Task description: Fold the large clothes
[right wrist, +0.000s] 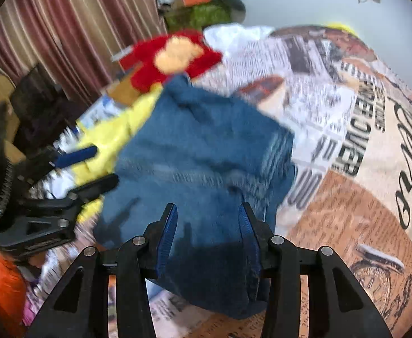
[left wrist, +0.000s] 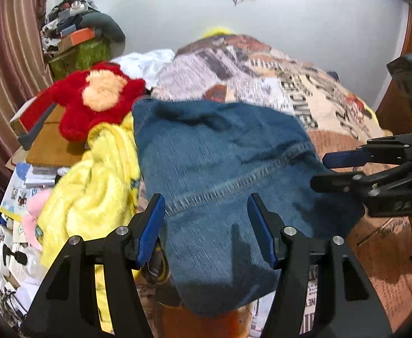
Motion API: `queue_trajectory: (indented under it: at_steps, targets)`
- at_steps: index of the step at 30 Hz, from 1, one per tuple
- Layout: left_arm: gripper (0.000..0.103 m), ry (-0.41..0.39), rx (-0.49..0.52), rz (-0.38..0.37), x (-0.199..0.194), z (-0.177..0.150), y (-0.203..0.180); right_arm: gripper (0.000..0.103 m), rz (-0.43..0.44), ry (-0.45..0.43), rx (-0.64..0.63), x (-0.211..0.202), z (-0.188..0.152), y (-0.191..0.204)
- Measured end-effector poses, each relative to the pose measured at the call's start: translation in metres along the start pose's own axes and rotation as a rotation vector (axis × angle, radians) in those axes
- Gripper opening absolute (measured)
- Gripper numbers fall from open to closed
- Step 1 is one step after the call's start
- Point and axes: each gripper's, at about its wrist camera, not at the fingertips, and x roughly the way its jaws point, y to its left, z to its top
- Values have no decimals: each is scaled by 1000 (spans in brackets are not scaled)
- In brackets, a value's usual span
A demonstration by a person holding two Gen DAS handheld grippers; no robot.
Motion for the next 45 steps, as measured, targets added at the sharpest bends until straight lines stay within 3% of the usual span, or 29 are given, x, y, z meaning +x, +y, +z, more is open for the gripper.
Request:
queue_trajectory:
  at_steps: [3,5,6,8,14,19,26,30,36,41,45]
  targets:
    - [60,85,11,27,18,-15,-4,42,-59,93,-27,23,-18,-6]
    - [61,107,35,75,23,-27,-7,47,-47,74,-41,23,-30,-13]
    - [63,106,46,91,22,-34,-6,61,-41,64,-41,19,-36,-17]
    - [69,98,39,96,16,-42,-4,80,-69,72,-12,15,-44,-25]
    - [74,100,9,137,-5,-57,4,80,-35,65,90,-6,-62,-44]
    - [74,86,-31,172,-27,-60,7,80,-95,-50,50,-51,-64,-28]
    - [74,-143,-106,97,-109,-29,-8,80,-40,-277,67,-132,-62,5]
    - [74,-353,-75,84,-179,-13,-32,80,-21,-447,33,-193,-62,34]
    - [74,-592,-85,33,-263,-10,-52,80,-30,-699,-9,-278,-84,75]
    - [74,-699,-78,57,-300,-27,-69,80,-52,-830,-20,-319,-110,101]
    - [74,-738,-81,82,-314,-42,-78,80,-85,-871,-20,-331,-125,114]
